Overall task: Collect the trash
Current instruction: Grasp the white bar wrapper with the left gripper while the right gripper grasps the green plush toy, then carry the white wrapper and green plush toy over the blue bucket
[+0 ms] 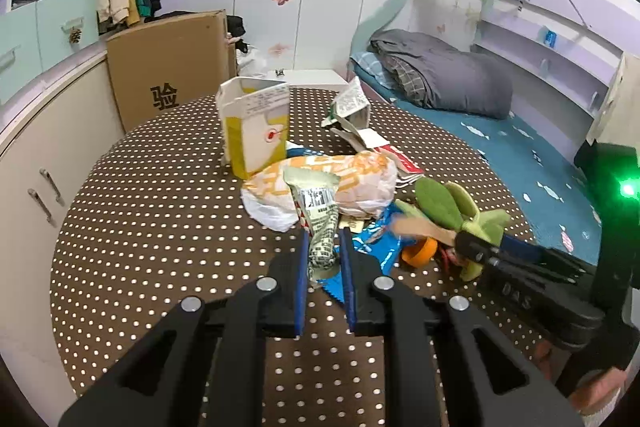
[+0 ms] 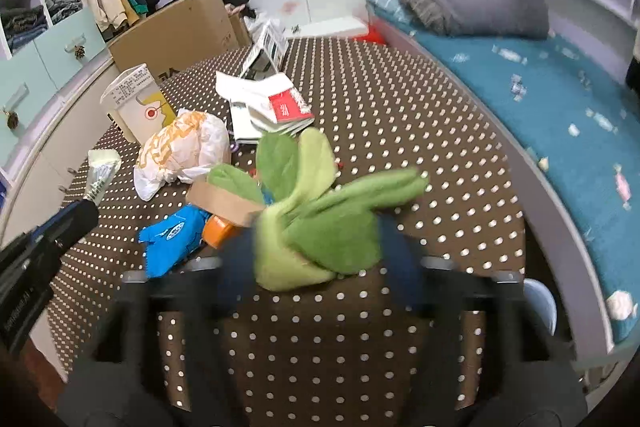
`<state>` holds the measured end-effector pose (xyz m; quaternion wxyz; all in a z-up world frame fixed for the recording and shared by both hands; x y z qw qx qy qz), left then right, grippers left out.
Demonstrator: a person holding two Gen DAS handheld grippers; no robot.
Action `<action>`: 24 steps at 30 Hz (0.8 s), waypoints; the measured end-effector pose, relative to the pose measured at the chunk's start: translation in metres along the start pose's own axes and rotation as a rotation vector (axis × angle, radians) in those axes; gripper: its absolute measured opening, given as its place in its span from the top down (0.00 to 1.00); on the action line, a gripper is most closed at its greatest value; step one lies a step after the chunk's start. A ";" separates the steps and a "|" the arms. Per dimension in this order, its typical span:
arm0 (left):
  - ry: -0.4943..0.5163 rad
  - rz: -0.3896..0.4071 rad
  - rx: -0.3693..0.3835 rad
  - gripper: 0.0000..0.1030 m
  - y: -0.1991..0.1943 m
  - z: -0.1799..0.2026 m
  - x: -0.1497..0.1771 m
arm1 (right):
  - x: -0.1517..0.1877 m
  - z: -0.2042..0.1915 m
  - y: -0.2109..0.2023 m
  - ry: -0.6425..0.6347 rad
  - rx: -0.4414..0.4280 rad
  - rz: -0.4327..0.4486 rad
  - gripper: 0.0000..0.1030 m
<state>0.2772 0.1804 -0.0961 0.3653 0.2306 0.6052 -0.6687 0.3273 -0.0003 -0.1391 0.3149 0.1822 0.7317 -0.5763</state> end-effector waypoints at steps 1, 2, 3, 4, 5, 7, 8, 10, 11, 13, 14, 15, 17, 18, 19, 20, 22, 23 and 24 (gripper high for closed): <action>0.003 -0.003 0.001 0.86 0.002 0.002 0.000 | -0.001 0.002 -0.003 0.007 -0.006 0.009 0.81; 0.006 -0.004 0.002 0.86 0.002 0.002 0.001 | -0.002 0.004 -0.008 0.020 -0.014 0.021 0.86; 0.009 -0.004 0.003 0.86 0.002 0.003 0.002 | -0.003 0.007 -0.013 0.032 -0.019 0.036 0.87; 0.011 -0.005 0.006 0.86 0.002 0.005 0.001 | -0.004 0.010 -0.017 0.040 -0.020 0.048 0.87; 0.011 -0.004 0.008 0.86 0.002 0.006 0.002 | -0.005 0.013 -0.023 0.051 -0.016 0.067 0.88; 0.015 -0.001 0.014 0.86 0.001 0.009 0.001 | -0.006 0.019 -0.032 0.066 -0.008 0.087 0.88; 0.019 0.003 0.020 0.86 0.000 0.012 0.000 | -0.008 0.022 -0.034 0.071 -0.006 0.094 0.88; 0.026 0.011 0.031 0.86 -0.002 0.018 -0.002 | -0.009 0.029 -0.041 0.083 0.000 0.103 0.88; 0.031 0.015 0.037 0.86 -0.003 0.021 -0.003 | -0.009 0.032 -0.044 0.089 0.001 0.107 0.88; 0.044 0.024 0.048 0.86 -0.006 0.028 -0.005 | -0.009 0.039 -0.050 0.100 0.011 0.118 0.88; 0.052 0.027 0.052 0.86 -0.007 0.032 -0.006 | -0.009 0.044 -0.054 0.109 0.016 0.125 0.88; 0.059 0.030 0.056 0.86 -0.008 0.036 -0.007 | -0.009 0.048 -0.057 0.114 0.017 0.128 0.88; 0.076 0.035 0.068 0.86 -0.009 0.045 -0.008 | -0.008 0.054 -0.062 0.121 0.025 0.135 0.88; 0.085 0.036 0.076 0.86 -0.009 0.050 -0.009 | -0.007 0.058 -0.065 0.125 0.034 0.140 0.88; 0.091 0.036 0.081 0.86 -0.009 0.055 -0.009 | -0.006 0.062 -0.067 0.129 0.041 0.144 0.88; 0.098 0.035 0.087 0.86 -0.009 0.059 -0.009 | -0.006 0.066 -0.070 0.134 0.045 0.148 0.88; 0.116 0.032 0.103 0.86 -0.008 0.071 -0.007 | -0.004 0.077 -0.076 0.152 0.057 0.157 0.88; 0.124 0.029 0.109 0.86 -0.008 0.076 -0.007 | -0.003 0.081 -0.078 0.156 0.064 0.160 0.88; 0.132 0.027 0.116 0.86 -0.007 0.081 -0.006 | -0.002 0.085 -0.081 0.160 0.070 0.163 0.88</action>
Point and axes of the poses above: each gripper's, at about its wrist camera, not at the fingertips, and y roughly the way its jaws point, z to its right, x to its underside, the point moved 6 cm from there along y, roughly the way its jaws point, and after that the axes turned 7 degrees about x, right-handed, at the moved point
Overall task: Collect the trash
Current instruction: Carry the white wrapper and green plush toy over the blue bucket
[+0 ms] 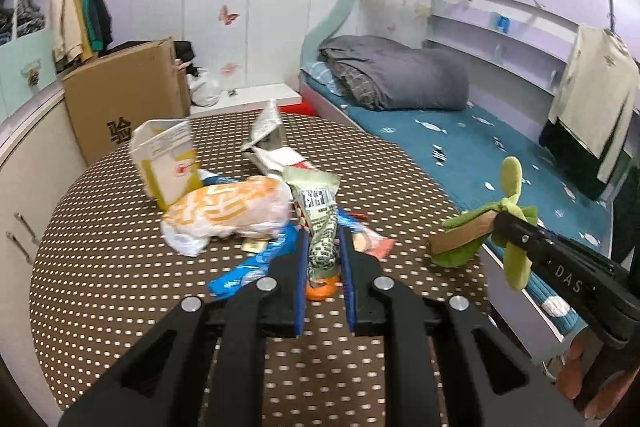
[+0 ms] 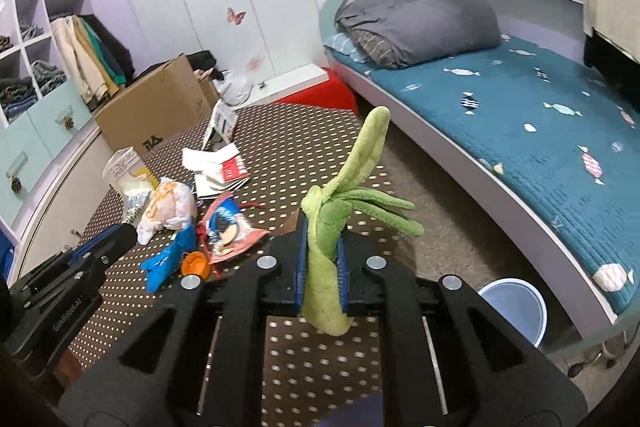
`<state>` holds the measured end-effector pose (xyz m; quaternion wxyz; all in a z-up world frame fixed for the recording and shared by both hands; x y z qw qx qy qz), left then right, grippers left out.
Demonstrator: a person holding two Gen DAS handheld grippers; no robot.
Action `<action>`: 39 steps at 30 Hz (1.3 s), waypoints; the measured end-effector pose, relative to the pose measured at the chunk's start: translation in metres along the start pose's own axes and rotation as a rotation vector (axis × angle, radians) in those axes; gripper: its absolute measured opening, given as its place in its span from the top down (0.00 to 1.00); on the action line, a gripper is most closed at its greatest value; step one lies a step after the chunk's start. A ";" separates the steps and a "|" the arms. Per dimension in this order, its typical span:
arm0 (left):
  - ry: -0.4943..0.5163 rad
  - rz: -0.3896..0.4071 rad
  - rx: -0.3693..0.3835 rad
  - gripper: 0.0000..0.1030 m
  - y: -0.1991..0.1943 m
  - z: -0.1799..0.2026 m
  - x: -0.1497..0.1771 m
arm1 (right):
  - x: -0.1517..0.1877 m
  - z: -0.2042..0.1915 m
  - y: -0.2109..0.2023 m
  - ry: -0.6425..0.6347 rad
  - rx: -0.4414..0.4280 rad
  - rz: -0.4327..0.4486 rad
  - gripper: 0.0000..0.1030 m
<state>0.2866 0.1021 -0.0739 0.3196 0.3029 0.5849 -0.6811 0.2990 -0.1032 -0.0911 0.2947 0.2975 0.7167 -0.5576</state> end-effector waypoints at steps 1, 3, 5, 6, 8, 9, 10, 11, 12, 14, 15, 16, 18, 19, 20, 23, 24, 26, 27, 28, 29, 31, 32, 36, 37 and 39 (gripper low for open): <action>0.010 -0.004 0.010 0.86 0.002 0.008 0.000 | 0.000 0.005 -0.002 0.006 0.009 0.003 0.88; 0.030 -0.009 0.029 0.86 0.005 0.021 0.000 | 0.000 0.017 -0.007 0.023 0.023 0.012 0.88; 0.046 -0.011 0.042 0.86 0.007 0.031 0.001 | -0.001 0.028 -0.011 0.040 0.040 0.021 0.88; 0.054 -0.013 0.050 0.86 0.009 0.037 0.001 | -0.001 0.033 -0.013 0.046 0.048 0.024 0.88; 0.072 -0.020 0.070 0.86 0.013 0.050 0.001 | 0.000 0.044 -0.017 0.062 0.063 0.030 0.88; 0.079 -0.022 0.078 0.86 0.014 0.056 0.001 | 0.000 0.052 -0.019 0.074 0.073 0.032 0.88; 0.089 -0.025 0.087 0.86 0.016 0.063 0.001 | 0.000 0.058 -0.021 0.084 0.082 0.035 0.88; 0.097 -0.027 0.096 0.86 0.018 0.070 0.002 | 0.000 0.066 -0.023 0.095 0.093 0.039 0.88; 0.105 -0.030 0.106 0.86 0.020 0.076 0.002 | 0.001 0.071 -0.025 0.103 0.102 0.042 0.88; 0.125 -0.038 0.127 0.86 0.024 0.090 0.003 | 0.002 0.086 -0.029 0.122 0.125 0.046 0.88; 0.133 -0.042 0.136 0.86 0.025 0.096 0.004 | 0.002 0.092 -0.030 0.130 0.136 0.047 0.88; 0.145 -0.048 0.148 0.86 0.028 0.105 0.006 | 0.002 0.097 -0.031 0.136 0.145 0.047 0.88; 0.164 -0.061 0.167 0.86 0.033 0.119 0.009 | 0.004 0.112 -0.034 0.155 0.170 0.047 0.88; 0.170 -0.067 0.176 0.86 0.035 0.125 0.011 | 0.005 0.118 -0.035 0.163 0.180 0.046 0.88; 0.177 -0.074 0.188 0.86 0.037 0.131 0.012 | 0.007 0.125 -0.036 0.173 0.191 0.045 0.88; 0.205 -0.099 0.217 0.86 0.046 0.153 0.020 | 0.012 0.144 -0.038 0.203 0.223 0.039 0.88; 0.212 -0.105 0.223 0.86 0.049 0.158 0.022 | 0.014 0.148 -0.039 0.209 0.232 0.037 0.88; 0.234 -0.127 0.240 0.86 0.056 0.173 0.029 | 0.018 0.159 -0.040 0.225 0.253 0.030 0.88; 0.242 -0.136 0.247 0.86 0.059 0.179 0.032 | 0.021 0.167 -0.041 0.238 0.265 0.025 0.88; 0.248 -0.143 0.253 0.86 0.061 0.184 0.034 | 0.024 0.174 -0.042 0.249 0.276 0.021 0.88; 0.255 -0.150 0.260 0.86 0.063 0.189 0.037 | 0.026 0.178 -0.042 0.255 0.283 0.018 0.88; 0.273 -0.171 0.274 0.86 0.069 0.202 0.044 | 0.032 0.190 -0.043 0.275 0.305 0.009 0.88; 0.283 -0.181 0.281 0.86 0.072 0.209 0.047 | 0.035 0.198 -0.043 0.287 0.318 0.002 0.88; 0.315 -0.215 0.300 0.86 0.083 0.230 0.060 | 0.048 0.220 -0.042 0.330 0.356 -0.022 0.88; 0.323 -0.229 0.306 0.86 0.087 0.237 0.065 | 0.052 0.226 -0.041 0.342 0.364 -0.030 0.88; 0.339 -0.257 0.315 0.86 0.094 0.248 0.075 | 0.061 0.237 -0.041 0.363 0.380 -0.046 0.88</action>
Point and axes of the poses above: each gripper's, at about its wrist camera, not at the fingertips, and y roughly the way its jaws point, z to its right, x to its underside, the point moved 6 cm from there along y, roughly the way its jaws point, and after that the axes turned 7 degrees about x, right-handed, at the moved point
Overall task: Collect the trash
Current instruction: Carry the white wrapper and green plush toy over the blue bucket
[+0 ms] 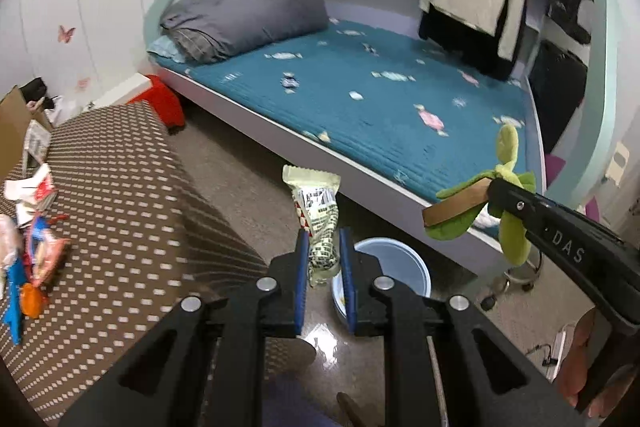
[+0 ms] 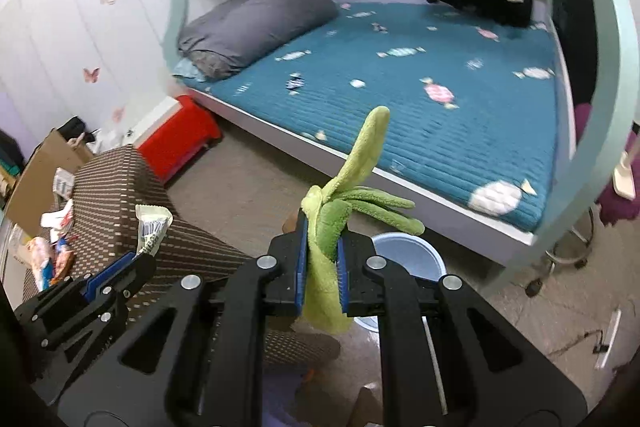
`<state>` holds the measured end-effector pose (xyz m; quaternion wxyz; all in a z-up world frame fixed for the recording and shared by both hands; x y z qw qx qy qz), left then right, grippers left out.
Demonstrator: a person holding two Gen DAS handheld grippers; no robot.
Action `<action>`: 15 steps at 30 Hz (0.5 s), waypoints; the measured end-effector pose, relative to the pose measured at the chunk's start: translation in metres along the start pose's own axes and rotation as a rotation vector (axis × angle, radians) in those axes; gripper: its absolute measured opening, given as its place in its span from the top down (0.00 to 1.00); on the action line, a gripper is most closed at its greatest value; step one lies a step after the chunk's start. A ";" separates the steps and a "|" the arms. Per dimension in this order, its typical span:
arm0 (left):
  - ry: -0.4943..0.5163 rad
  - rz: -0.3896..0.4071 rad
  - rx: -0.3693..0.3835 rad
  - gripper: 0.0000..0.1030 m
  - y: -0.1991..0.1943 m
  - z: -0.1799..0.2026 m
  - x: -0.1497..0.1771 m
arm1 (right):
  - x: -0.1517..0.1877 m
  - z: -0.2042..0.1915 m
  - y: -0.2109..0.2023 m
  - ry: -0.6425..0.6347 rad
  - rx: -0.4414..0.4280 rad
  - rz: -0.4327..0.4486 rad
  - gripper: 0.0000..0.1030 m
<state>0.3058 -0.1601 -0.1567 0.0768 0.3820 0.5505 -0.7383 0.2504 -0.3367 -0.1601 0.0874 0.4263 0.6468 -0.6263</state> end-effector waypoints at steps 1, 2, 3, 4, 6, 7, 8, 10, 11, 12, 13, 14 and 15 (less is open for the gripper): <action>0.006 -0.010 0.003 0.86 0.005 0.004 0.001 | 0.001 0.005 0.003 0.009 0.009 -0.007 0.88; 0.012 -0.021 0.007 0.86 0.010 0.008 0.002 | 0.003 0.011 0.005 0.018 0.019 -0.014 0.88; 0.018 -0.031 0.010 0.86 0.015 0.012 0.004 | 0.005 0.018 0.009 0.029 0.029 -0.024 0.88; 0.027 -0.044 0.015 0.86 0.021 0.018 0.005 | 0.007 0.024 0.012 0.038 0.039 -0.031 0.88; 0.043 -0.067 0.022 0.86 0.033 0.027 0.008 | 0.011 0.037 0.019 0.059 0.061 -0.048 0.88; 0.050 -0.076 0.025 0.86 0.038 0.030 0.009 | 0.012 0.043 0.022 0.069 0.070 -0.056 0.88; 0.057 -0.086 0.028 0.86 0.043 0.034 0.010 | 0.015 0.050 0.026 0.081 0.082 -0.068 0.88; 0.078 -0.108 0.033 0.86 0.053 0.044 0.014 | 0.018 0.061 0.033 0.100 0.098 -0.084 0.88; 0.088 -0.117 0.034 0.86 0.058 0.047 0.015 | 0.021 0.068 0.037 0.111 0.110 -0.095 0.88; 0.099 -0.127 0.035 0.86 0.063 0.051 0.017 | 0.023 0.074 0.041 0.118 0.119 -0.103 0.88; 0.110 -0.140 0.037 0.86 0.070 0.056 0.018 | 0.026 0.079 0.044 0.126 0.128 -0.112 0.88; 0.120 -0.151 0.039 0.86 0.075 0.060 0.020 | 0.029 0.085 0.049 0.136 0.137 -0.124 0.88; 0.129 -0.160 0.041 0.86 0.079 0.063 0.021 | 0.030 0.088 0.052 0.142 0.144 -0.132 0.88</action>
Point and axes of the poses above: each gripper's, at about its wrist camera, not at the fingertips, and y roughly the way its jaws point, z to its right, x to its underside, the point moved 6 cm from there along y, roughly the way its jaws point, and after that the axes turned 7 degrees about x, right-handed, at the moved point
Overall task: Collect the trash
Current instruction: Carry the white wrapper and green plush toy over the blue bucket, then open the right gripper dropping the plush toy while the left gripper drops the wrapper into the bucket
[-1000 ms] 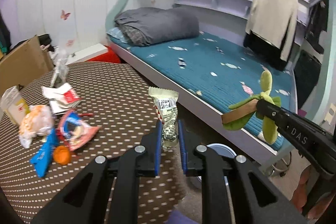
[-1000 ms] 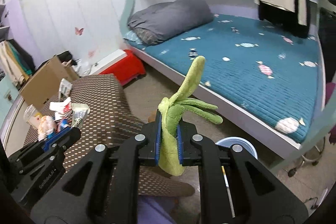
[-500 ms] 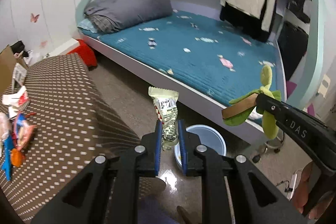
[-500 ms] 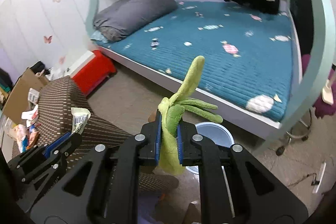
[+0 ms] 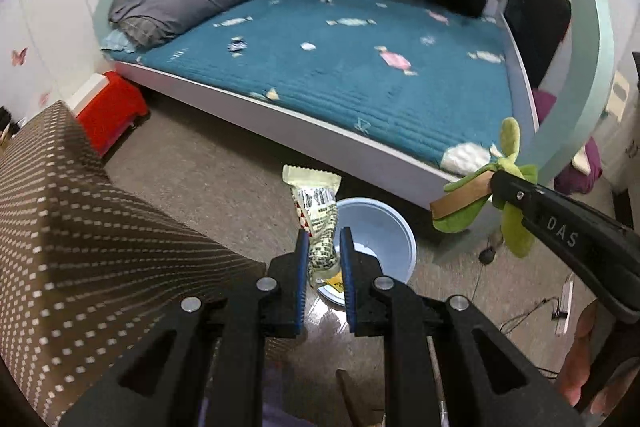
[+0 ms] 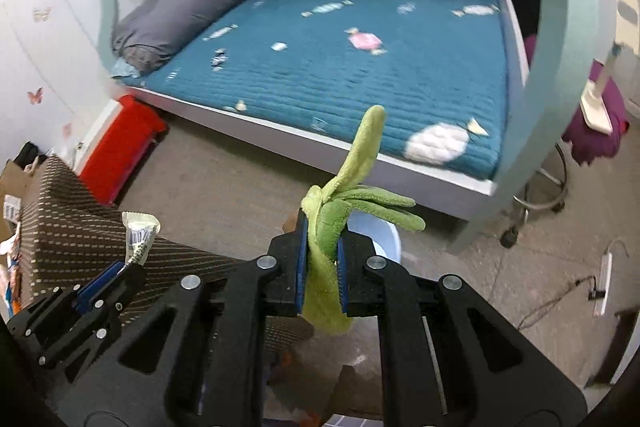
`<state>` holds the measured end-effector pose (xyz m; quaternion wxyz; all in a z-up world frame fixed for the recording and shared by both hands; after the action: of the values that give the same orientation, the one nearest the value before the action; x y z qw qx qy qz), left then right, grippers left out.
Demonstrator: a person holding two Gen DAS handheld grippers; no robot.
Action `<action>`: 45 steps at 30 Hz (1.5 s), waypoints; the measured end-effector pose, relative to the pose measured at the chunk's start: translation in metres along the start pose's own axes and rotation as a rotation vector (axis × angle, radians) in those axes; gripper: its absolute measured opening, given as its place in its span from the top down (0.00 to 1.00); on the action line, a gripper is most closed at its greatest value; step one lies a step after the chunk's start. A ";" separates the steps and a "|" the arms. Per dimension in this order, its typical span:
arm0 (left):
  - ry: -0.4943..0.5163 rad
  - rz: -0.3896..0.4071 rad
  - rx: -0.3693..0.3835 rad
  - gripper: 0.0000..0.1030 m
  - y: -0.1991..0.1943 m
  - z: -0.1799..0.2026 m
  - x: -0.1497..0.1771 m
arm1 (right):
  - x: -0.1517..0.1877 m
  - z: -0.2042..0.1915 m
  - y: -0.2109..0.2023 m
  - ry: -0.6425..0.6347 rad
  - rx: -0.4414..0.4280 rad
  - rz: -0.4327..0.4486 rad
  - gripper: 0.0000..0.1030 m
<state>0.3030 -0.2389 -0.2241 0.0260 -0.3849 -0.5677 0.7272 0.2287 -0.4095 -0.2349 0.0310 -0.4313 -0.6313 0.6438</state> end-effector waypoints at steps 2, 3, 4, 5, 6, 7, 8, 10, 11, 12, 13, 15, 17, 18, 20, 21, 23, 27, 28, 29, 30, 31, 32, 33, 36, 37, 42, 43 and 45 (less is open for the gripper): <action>0.021 -0.019 0.004 0.86 0.011 0.008 0.000 | 0.002 0.008 0.008 0.013 0.018 -0.017 0.88; 0.031 -0.029 0.005 0.85 0.017 0.011 -0.002 | 0.002 0.012 0.011 0.019 0.025 -0.024 0.88; 0.037 -0.033 0.004 0.85 0.020 0.014 -0.003 | 0.003 0.015 0.014 0.027 0.032 -0.032 0.88; 0.045 -0.035 0.003 0.83 0.024 0.017 -0.005 | 0.004 0.020 0.017 0.037 0.039 -0.040 0.88; 0.050 -0.033 0.001 0.82 0.028 0.020 -0.008 | 0.004 0.023 0.019 0.045 0.044 -0.044 0.88; 0.051 -0.025 0.006 0.80 0.029 0.022 -0.011 | 0.005 0.027 0.021 0.055 0.048 -0.050 0.88; 0.049 -0.010 0.016 0.66 0.029 0.024 -0.015 | 0.005 0.030 0.022 0.062 0.052 -0.052 0.88; 0.020 0.023 0.016 0.37 0.028 0.022 -0.022 | 0.004 0.034 0.023 0.070 0.056 -0.052 0.88; 0.008 0.035 0.019 0.37 0.027 0.020 -0.025 | 0.004 0.035 0.024 0.073 0.056 -0.051 0.88; 0.005 0.038 0.025 0.37 0.027 0.019 -0.026 | 0.004 0.036 0.024 0.075 0.057 -0.048 0.88; 0.001 0.034 0.020 0.37 0.028 0.016 -0.026 | 0.003 0.036 0.024 0.075 0.057 -0.046 0.88; -0.008 0.027 0.002 0.37 0.030 0.009 -0.025 | 0.002 0.033 0.026 0.068 0.058 -0.047 0.88; -0.024 0.007 -0.007 0.37 0.034 -0.001 -0.019 | 0.002 0.027 0.029 0.060 0.052 -0.051 0.88; -0.038 -0.005 -0.012 0.37 0.035 -0.007 -0.015 | 0.002 0.022 0.031 0.050 0.045 -0.055 0.88; -0.054 -0.016 -0.024 0.37 0.035 -0.017 -0.010 | 0.002 0.013 0.034 0.029 0.037 -0.063 0.88; -0.062 -0.019 -0.032 0.37 0.036 -0.022 -0.008 | 0.003 0.009 0.035 0.019 0.034 -0.066 0.88; -0.078 -0.024 -0.047 0.37 0.034 -0.034 -0.003 | 0.001 -0.003 0.039 -0.013 0.023 -0.079 0.88; -0.113 -0.025 -0.068 0.37 0.029 -0.053 0.000 | -0.007 -0.023 0.038 -0.058 0.013 -0.063 0.49; -0.120 -0.022 -0.074 0.37 0.027 -0.057 0.000 | -0.009 -0.023 0.037 -0.056 0.035 -0.053 0.23; -0.126 -0.019 -0.078 0.37 0.025 -0.060 0.001 | -0.012 -0.022 0.032 -0.041 0.060 -0.019 0.05; -0.130 -0.015 -0.078 0.37 0.023 -0.063 0.001 | -0.012 -0.022 0.030 -0.045 0.068 -0.003 0.05; -0.134 -0.009 -0.081 0.37 0.022 -0.065 0.001 | -0.010 -0.024 0.030 -0.058 0.066 -0.005 0.05; -0.136 -0.002 -0.088 0.37 0.020 -0.067 0.001 | -0.008 -0.025 0.031 -0.069 0.061 -0.014 0.05; -0.135 0.003 -0.097 0.37 0.018 -0.067 0.001 | -0.004 -0.028 0.033 -0.083 0.057 -0.031 0.05; -0.127 0.008 -0.096 0.37 0.016 -0.066 0.001 | 0.009 -0.030 0.038 -0.101 0.064 -0.064 0.05; -0.126 0.010 -0.093 0.37 0.015 -0.066 0.002 | 0.013 -0.031 0.038 -0.105 0.062 -0.070 0.05; -0.119 0.010 -0.088 0.37 0.012 -0.062 0.005 | 0.025 -0.036 0.032 -0.131 0.063 -0.079 0.05; -0.119 0.011 -0.087 0.37 0.011 -0.062 0.005 | 0.026 -0.036 0.029 -0.131 0.065 -0.076 0.05; -0.119 0.014 -0.083 0.37 0.008 -0.061 0.008 | 0.027 -0.037 0.025 -0.131 0.063 -0.072 0.05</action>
<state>0.3364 -0.1893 -0.2388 -0.0289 -0.3456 -0.5951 0.7249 0.2464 -0.3697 -0.2638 0.0262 -0.3640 -0.6267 0.6886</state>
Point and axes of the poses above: each gripper's, at about its wrist camera, not at the fingertips, and y roughly the way its jaws point, z to its right, x to its underside, the point moved 6 cm from there along y, roughly the way its jaws point, and after that the axes turned 7 degrees about x, right-handed, at the moved point
